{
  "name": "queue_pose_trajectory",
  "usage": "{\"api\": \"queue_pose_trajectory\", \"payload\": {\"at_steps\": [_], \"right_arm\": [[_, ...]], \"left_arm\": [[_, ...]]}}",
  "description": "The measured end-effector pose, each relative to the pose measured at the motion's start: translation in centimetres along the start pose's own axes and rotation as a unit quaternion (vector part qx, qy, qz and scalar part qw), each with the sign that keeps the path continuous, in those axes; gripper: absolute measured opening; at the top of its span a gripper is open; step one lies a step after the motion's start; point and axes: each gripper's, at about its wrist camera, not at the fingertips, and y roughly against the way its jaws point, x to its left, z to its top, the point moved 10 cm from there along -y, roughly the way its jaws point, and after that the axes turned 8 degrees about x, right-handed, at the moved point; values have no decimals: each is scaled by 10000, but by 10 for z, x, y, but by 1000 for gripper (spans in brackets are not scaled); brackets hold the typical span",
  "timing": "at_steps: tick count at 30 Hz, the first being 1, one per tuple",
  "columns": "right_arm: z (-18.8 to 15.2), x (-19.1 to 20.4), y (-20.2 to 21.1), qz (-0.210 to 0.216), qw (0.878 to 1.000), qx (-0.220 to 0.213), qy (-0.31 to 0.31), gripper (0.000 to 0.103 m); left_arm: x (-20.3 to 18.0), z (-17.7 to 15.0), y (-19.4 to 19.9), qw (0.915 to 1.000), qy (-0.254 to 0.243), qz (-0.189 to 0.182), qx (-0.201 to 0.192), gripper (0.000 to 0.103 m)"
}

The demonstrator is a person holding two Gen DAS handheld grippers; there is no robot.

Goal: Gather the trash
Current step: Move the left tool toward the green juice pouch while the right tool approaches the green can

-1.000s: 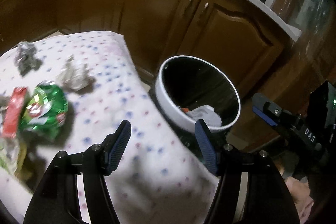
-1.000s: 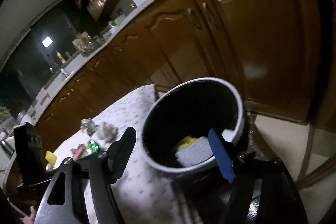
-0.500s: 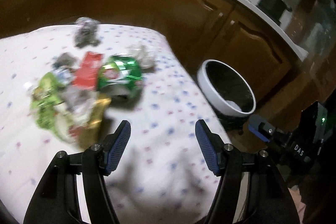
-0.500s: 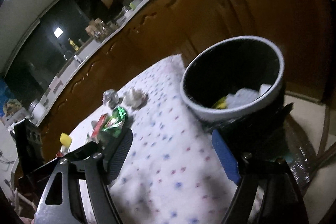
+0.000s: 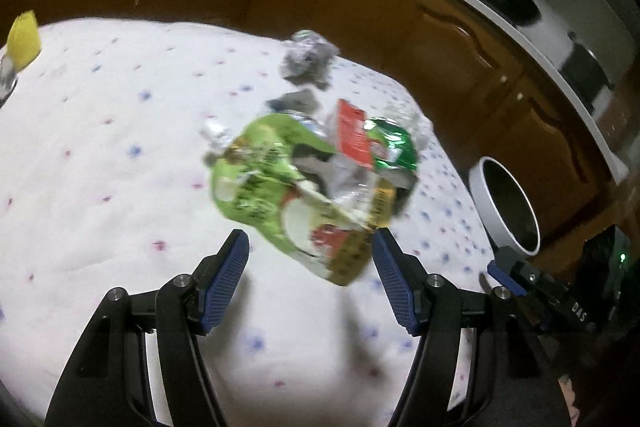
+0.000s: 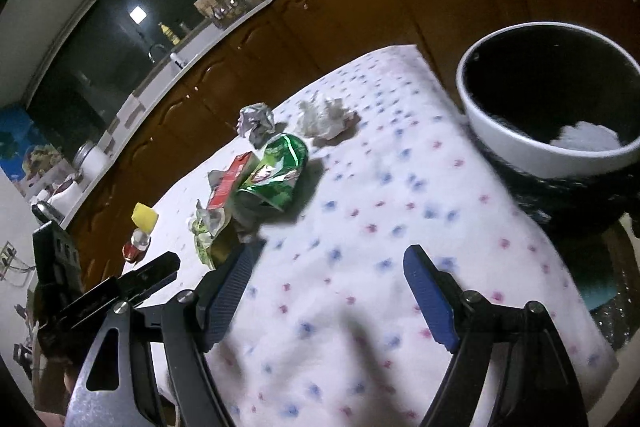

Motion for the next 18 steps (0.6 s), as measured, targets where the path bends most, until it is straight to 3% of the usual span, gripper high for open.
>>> {"api": "queue_pose_trajectory", "payload": {"at_steps": [7, 14, 18], "right_arm": [[14, 11, -17, 105, 9999, 100, 48, 80], [38, 18, -42, 215, 9996, 199, 38, 80], [50, 21, -59, 371, 9989, 279, -49, 80]], "left_arm": [[19, 5, -12, 9971, 596, -352, 327, 65], [11, 17, -25, 9945, 727, -555, 507, 65], [20, 26, -30, 9918, 1039, -515, 531, 71]]}}
